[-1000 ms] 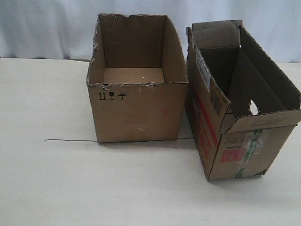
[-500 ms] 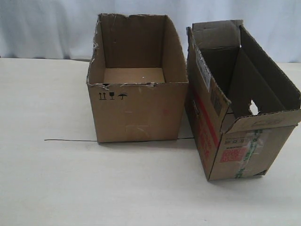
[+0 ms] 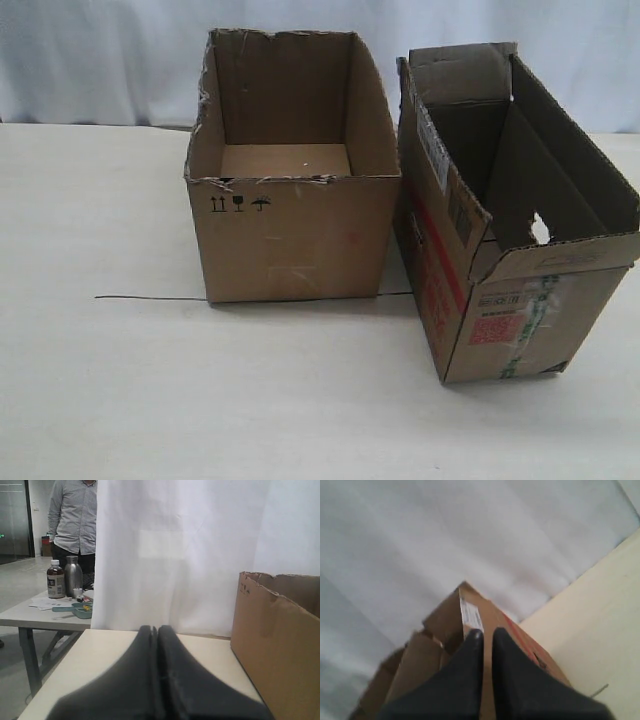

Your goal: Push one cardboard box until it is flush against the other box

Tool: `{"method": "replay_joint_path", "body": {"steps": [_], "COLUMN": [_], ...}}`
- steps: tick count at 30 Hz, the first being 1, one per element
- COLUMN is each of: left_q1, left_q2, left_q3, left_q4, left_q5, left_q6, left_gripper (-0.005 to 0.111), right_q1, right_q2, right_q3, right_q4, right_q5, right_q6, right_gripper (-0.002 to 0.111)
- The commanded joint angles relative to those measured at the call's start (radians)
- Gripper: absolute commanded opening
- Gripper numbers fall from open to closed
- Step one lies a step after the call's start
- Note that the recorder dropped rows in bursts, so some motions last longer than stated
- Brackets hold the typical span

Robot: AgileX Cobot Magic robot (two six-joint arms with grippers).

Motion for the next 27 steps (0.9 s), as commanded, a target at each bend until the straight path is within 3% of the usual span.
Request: {"method": "replay_joint_path", "body": {"steps": [1,7,10,19,27], "left_q1": [-0.001,-0.001,-0.001,-0.001,-0.001], "left_q2": [-0.003,-0.003,-0.003,-0.003,-0.003], "left_q3": [0.003,0.003,0.003,0.003,0.003], "left_q4": [0.003,0.003,0.003,0.001,0.001], "left_q5": [-0.011,-0.011,-0.011,-0.011,-0.011], "left_q6": [-0.002,-0.002,-0.002,-0.002,-0.002], "left_gripper": [0.0,0.0,0.0,0.0,0.0], "right_q1": [-0.005,-0.005,-0.005,-0.003,-0.003], "right_q2": [0.213,0.48,0.565,0.618,0.694], "right_q3": [-0.188,-0.409,-0.425,-0.305,-0.275], "right_q4": [-0.247,-0.37,-0.372,-0.164,-0.17], "right_q5": [0.311,0.696,0.793,0.657,0.591], "right_q6": [-0.047,-0.124,-0.193,-0.403,-0.479], "right_gripper": [0.005,0.005,0.005,0.005,0.005]}}
